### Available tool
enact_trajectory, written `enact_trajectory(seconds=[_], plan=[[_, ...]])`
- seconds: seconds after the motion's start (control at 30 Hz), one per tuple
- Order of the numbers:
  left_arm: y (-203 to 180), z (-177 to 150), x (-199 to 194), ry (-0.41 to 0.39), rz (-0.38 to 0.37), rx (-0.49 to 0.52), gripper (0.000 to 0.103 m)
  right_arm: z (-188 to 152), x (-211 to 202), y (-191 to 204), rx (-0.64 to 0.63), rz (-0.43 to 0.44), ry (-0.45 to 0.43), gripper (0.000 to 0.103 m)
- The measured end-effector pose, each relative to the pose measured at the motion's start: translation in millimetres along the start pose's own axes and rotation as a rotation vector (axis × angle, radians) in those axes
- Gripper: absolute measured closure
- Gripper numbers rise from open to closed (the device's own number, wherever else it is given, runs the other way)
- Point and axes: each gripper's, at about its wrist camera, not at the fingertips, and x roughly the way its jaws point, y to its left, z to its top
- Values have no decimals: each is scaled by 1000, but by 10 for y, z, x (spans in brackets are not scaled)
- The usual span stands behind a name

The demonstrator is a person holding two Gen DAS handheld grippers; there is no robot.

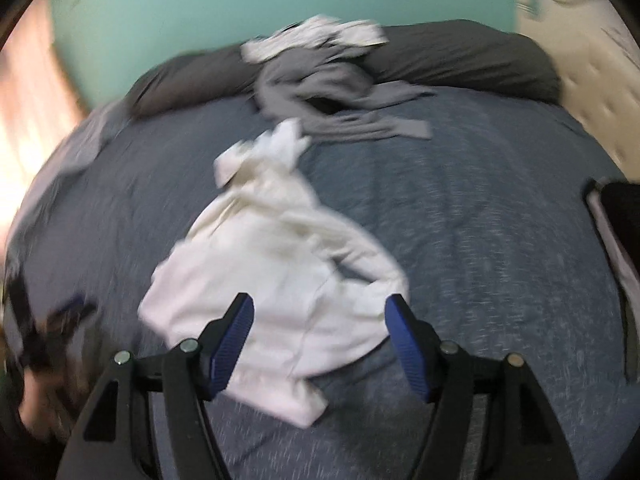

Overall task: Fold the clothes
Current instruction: 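Regrasp the white shirt's edge with the right gripper, then drag the white shirt across the bed toward the left tool with the right gripper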

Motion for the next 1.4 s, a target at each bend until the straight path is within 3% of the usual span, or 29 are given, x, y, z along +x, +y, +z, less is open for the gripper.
enact_trajectory(seconds=[0.47,0.57,0.73,0.8,1.0,1.27,1.4], plan=[[62,25,-52,-7,0,-15,0,-626,563,746,-291,51,257,38],[66,27,-56,-7,0,-14,0,-712,662,831,-347,28,281,40],[80,34,-63,-9,-1,-15,0,-769,758,859,-383,-6,272,53],[84,32,-57,-7,0,-15,0,-766,783,837,-374,-8,270,70],[75,29,-40,-3,-1,-16,0,-653,631,715,-323,-15,188,92],[-120,-7,1,26,-73,47,0,-430,274,620,-258,-39,22,101],[-206,-40,46,55,-136,56,0,-270,189,542,-232,-24,5,102]])
